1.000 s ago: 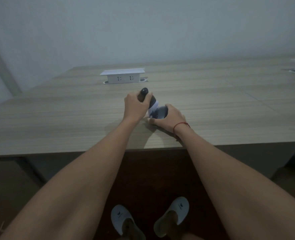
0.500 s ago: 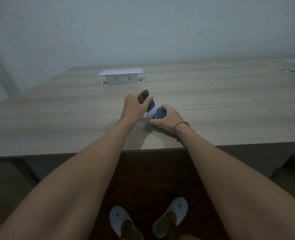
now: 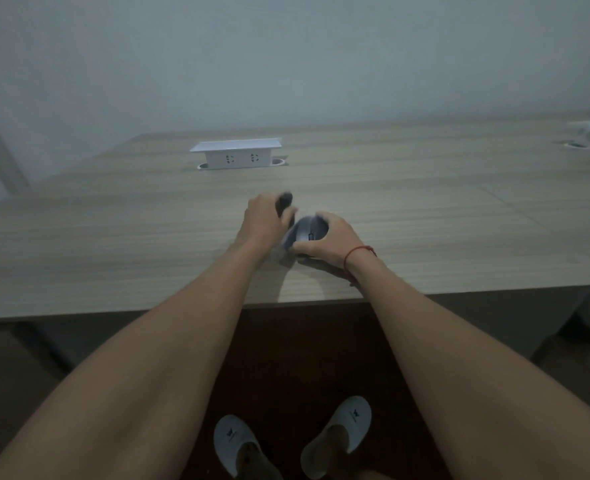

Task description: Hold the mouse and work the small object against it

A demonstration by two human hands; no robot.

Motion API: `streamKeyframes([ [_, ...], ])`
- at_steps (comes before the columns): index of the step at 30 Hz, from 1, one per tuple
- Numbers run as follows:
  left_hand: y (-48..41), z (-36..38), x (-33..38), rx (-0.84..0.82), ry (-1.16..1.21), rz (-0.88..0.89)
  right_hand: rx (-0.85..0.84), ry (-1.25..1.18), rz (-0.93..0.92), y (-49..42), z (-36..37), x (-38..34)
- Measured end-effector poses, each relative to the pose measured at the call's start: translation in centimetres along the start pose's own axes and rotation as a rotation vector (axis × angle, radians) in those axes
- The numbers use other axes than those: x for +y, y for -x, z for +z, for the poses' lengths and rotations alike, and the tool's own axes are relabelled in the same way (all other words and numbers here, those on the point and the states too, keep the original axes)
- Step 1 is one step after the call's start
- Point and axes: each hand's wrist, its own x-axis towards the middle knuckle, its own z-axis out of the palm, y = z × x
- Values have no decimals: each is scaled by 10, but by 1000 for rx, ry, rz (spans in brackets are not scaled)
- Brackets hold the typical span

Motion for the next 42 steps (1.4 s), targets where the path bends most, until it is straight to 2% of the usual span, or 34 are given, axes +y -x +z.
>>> streamKeyframes([
  [3, 1, -3, -6, -36, -60, 13, 2, -2, 2, 1, 0, -1],
  [8, -13, -9, 19, 88, 57, 105, -11, 24, -7, -2, 1, 0],
  [10, -12, -3, 21, 29, 31, 131, -16, 8, -7, -2, 0, 0],
  [15, -3, 2, -6, -45, -83, 47, -6, -31, 12, 2, 1, 0],
  [20, -14, -5, 14, 122, 118, 61, -2, 20, -29, -1, -3, 1],
  [23, -15, 2, 20, 35, 110, 72, -12, -13, -35, 1, -3, 0],
  [28, -12, 2, -3, -49, -23, -23, -12, -32, 22, 0, -2, 2],
  [32, -8, -7, 4, 69, 95, 9, 0, -55, 1, -2, -1, 4],
  [34, -11, -10, 15, 96, 140, 83, 5, -78, -17, -3, -1, 4],
  [37, -11, -4, 22, -9, 62, 181, 13, -139, -18, -2, -1, 3],
  [42, -9, 9, 25, 59, -26, 93, 59, -108, -17, 3, 3, 0],
])
